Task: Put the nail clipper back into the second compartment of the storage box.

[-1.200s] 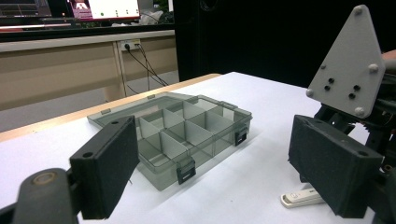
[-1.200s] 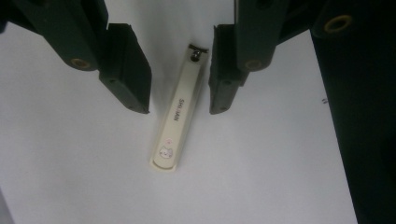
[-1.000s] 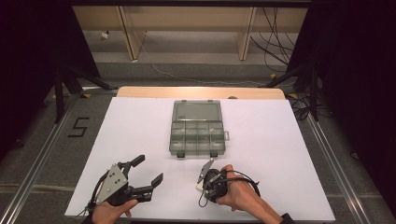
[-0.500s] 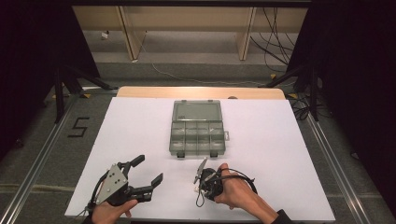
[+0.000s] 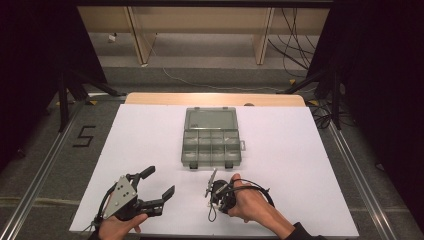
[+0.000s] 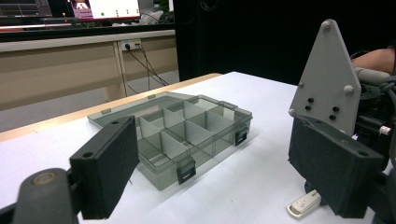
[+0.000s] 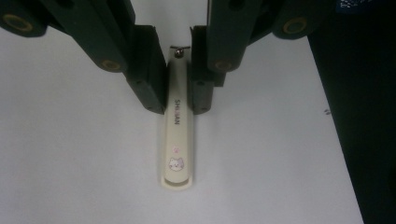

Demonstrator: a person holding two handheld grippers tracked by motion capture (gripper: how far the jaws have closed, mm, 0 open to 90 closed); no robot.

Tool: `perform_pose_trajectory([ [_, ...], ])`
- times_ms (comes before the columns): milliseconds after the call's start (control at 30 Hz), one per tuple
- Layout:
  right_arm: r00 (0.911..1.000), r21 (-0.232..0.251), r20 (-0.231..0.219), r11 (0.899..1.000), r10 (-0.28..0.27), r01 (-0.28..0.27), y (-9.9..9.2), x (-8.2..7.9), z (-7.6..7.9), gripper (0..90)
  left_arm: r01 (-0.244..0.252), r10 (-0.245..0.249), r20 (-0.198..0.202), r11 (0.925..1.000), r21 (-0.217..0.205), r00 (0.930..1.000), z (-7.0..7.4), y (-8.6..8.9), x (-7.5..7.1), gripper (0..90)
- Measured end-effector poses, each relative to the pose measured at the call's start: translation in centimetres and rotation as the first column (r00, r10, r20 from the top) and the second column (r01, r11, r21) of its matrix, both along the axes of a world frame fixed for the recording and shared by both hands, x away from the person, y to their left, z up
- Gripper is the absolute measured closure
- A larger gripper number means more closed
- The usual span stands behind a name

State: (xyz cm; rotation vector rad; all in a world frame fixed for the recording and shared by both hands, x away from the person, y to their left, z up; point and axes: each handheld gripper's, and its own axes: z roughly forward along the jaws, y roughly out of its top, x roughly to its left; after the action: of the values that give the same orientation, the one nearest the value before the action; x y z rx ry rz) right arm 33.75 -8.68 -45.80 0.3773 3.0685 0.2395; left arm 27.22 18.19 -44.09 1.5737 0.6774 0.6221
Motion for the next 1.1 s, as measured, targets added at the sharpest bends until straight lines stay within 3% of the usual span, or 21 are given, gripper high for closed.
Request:
perform_pose_trajectory([
  [33,0.9995,0.007,0.014,1.000,0.029,-0.029,-0.1,0.2,-0.1,77.2,0.000,0.000,0.001,1.0000,0.000,1.0000,0.0,0.0,0.0,15.7],
  [167,1.0000,0.000,0.001,1.000,0.008,-0.008,0.1,-0.1,0.0,77.3,0.001,-0.001,-0.001,1.0000,-0.001,1.0000,0.0,0.0,0.0,15.7],
  [400,0.9997,-0.003,-0.011,1.000,0.019,-0.019,0.0,-0.2,0.3,77.4,0.003,-0.003,0.002,1.0000,-0.003,1.0000,0.0,0.0,0.0,15.7],
  [600,0.9991,0.056,0.024,0.998,0.034,-0.035,-0.4,0.1,1.1,77.4,0.005,-0.005,0.005,1.0000,-0.008,1.0000,0.0,0.1,0.0,15.6],
  [733,0.9968,0.094,0.079,0.995,0.015,-0.022,-0.8,0.5,2.2,77.4,0.003,-0.003,0.000,1.0000,-0.002,1.0000,0.0,0.0,0.0,15.7],
  [767,0.9964,0.108,0.083,0.994,0.016,-0.025,-0.9,0.6,2.4,77.4,0.002,-0.002,-0.001,1.0000,-0.003,1.0000,0.0,0.0,0.0,15.7],
  [800,0.9972,0.135,0.072,0.991,-0.020,0.010,-0.9,0.5,2.5,77.4,0.002,-0.002,-0.001,1.0000,-0.002,1.0000,0.0,0.0,0.0,15.7],
  [1100,0.9883,0.237,0.132,0.971,-0.077,0.044,-1.6,2.3,4.3,77.4,-0.001,0.001,-0.001,1.0000,-0.002,1.0000,0.0,0.1,0.0,15.7],
])
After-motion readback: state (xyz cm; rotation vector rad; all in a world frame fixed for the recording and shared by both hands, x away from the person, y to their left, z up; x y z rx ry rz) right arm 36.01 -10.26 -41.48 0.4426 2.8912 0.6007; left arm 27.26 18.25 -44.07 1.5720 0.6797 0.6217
